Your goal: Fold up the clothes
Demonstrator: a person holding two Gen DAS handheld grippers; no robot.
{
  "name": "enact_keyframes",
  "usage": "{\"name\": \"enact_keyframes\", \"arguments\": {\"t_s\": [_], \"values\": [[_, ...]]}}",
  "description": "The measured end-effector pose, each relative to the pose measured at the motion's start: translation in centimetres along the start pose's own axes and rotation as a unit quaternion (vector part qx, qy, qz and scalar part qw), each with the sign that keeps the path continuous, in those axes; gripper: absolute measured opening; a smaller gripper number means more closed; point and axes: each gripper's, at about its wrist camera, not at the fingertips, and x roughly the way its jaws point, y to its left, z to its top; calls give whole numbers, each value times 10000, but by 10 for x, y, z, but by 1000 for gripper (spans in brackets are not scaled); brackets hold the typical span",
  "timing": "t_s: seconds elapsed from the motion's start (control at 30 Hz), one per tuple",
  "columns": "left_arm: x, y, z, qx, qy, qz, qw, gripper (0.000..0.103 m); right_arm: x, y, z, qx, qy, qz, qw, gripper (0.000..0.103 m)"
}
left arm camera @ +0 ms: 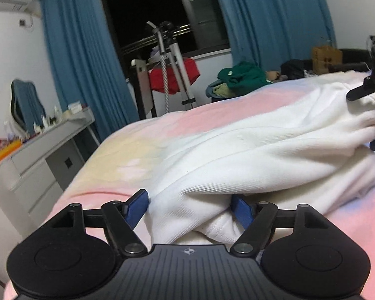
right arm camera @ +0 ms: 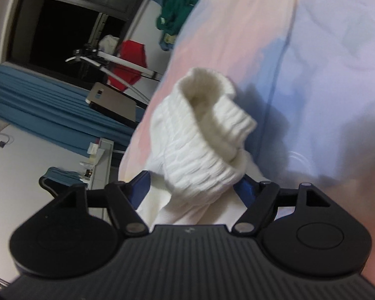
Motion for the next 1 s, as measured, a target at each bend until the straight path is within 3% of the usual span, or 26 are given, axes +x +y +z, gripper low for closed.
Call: {"name": "enact_keyframes", "arguments": {"t_s": [0.17, 0.23, 0.33, 0.53, 0.63, 0.77, 1.0], "values": [[13, 14, 10, -428, 139, -32, 9990, 77, 7, 8, -6, -405, 41, 104, 9991, 62], [7, 16, 14, -563, 167, -58, 9983, 79, 5, 10, -6, -515, -62, 68, 9986, 41], [9, 15, 18, -770, 221, -127, 9967, 80, -2, 14, -5, -592, -272, 213, 9976, 33], [11, 30, 21, -1259, 249, -276, 9913, 80, -17, 23, 2, -822, -610, 615, 9928, 29], [8, 36, 20, -1416, 308, -342, 9889, 80, -19, 19, 2, -952, -599, 334, 9931, 29], [3, 41, 18, -1434, 332, -319, 9886, 81, -11, -4, 2, -573, -332, -75, 9978, 29], [8, 46, 19, -1513, 394, -315, 9872, 81, -8, -6, -3, -542, -182, -193, 9982, 34]]}}
